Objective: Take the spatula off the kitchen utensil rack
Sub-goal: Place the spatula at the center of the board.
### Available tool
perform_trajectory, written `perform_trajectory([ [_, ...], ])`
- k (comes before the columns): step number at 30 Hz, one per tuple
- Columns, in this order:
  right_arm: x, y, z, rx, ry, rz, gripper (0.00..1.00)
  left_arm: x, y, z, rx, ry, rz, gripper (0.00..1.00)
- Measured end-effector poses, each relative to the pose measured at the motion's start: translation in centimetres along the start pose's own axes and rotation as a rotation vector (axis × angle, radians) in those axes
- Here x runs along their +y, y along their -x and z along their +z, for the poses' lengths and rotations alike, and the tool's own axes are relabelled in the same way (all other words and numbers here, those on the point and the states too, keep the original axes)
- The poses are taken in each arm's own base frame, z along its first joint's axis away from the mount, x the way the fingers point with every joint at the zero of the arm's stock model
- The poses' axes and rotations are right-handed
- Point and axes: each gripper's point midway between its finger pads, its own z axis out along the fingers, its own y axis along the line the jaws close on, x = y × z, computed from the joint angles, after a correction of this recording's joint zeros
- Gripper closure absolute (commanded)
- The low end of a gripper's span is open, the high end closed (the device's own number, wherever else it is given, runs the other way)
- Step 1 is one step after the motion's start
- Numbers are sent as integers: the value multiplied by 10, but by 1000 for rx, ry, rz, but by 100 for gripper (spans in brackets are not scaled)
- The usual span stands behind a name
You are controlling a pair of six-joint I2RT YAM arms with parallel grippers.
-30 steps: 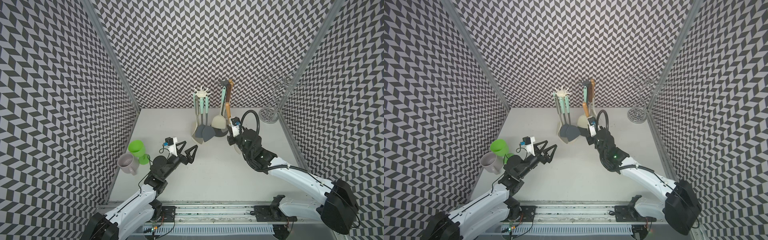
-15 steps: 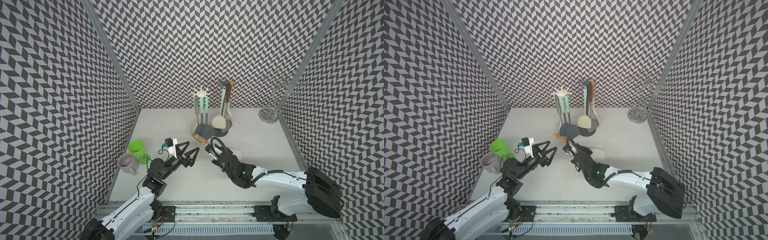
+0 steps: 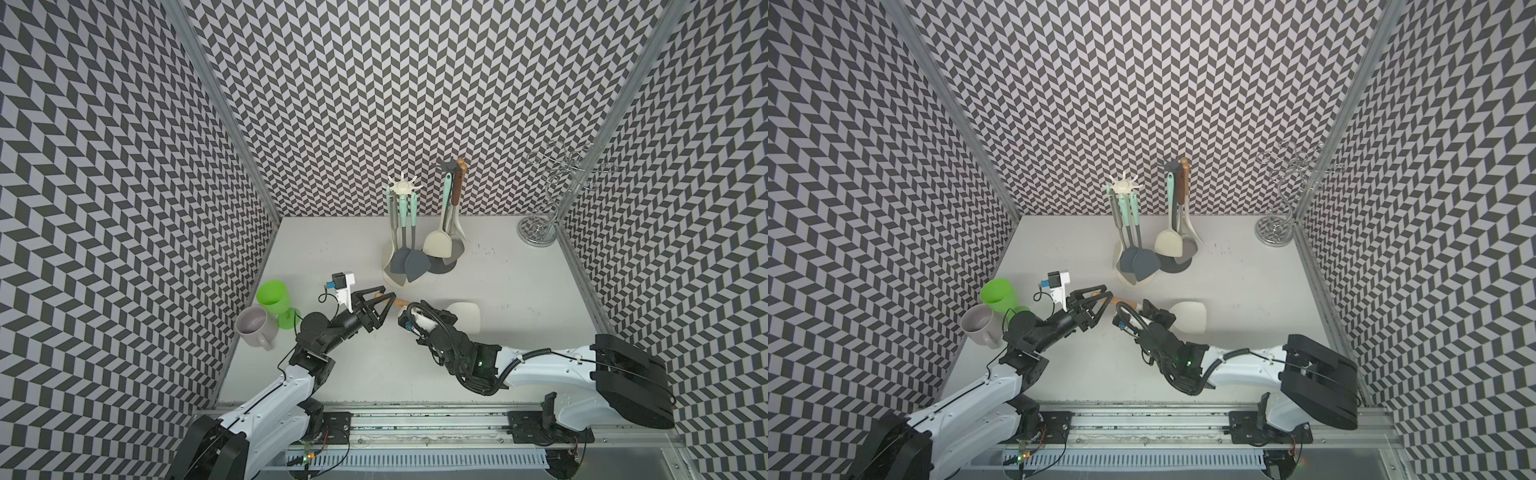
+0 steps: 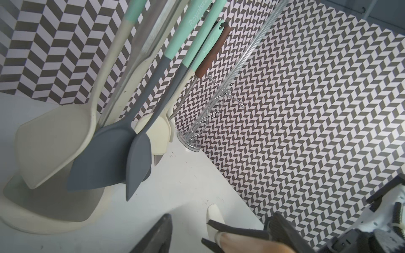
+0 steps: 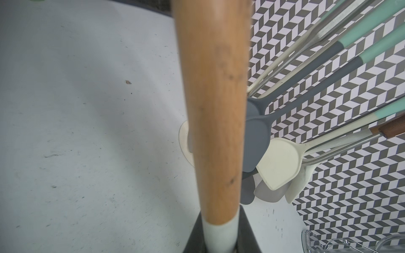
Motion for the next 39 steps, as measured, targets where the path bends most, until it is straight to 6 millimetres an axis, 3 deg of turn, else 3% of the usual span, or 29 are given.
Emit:
perform_trajectory([
  [6, 4, -9, 4, 35, -14, -37, 100, 0, -8, 4, 39, -54, -46, 90],
  [8, 6, -11, 5, 47, -18, -53, 100, 8, -11, 5, 51, -41, -65, 100],
  [12, 10, -14, 11, 72, -33, -57, 100, 14, -13, 6, 56, -25, -82, 100],
  [13, 10, -14, 11, 74, -35, -54, 93, 14, -13, 6, 55, -24, -82, 100],
  [15, 10, -14, 11, 79, -35, -40, 63, 14, -12, 6, 50, -23, -80, 100],
  [18, 12, -10, 12, 73, -9, 17, 34, 9, -12, 5, 53, -37, -77, 100],
  [22, 6, 4, -1, 50, 62, 155, 19, -1, -7, 3, 40, -55, -55, 100],
  [23, 2, 9, -7, 39, 85, 196, 6, -3, -6, 3, 35, -57, -45, 100],
  [24, -3, 15, -12, 29, 104, 248, 1, -5, -5, 2, 29, -59, -38, 100],
  [29, -32, 40, -43, -32, 213, 596, 0, -18, -2, 1, -10, -40, 12, 100],
  [39, -68, 44, -77, 73, 408, 1218, 0, -43, -4, 10, -93, 56, 143, 100],
])
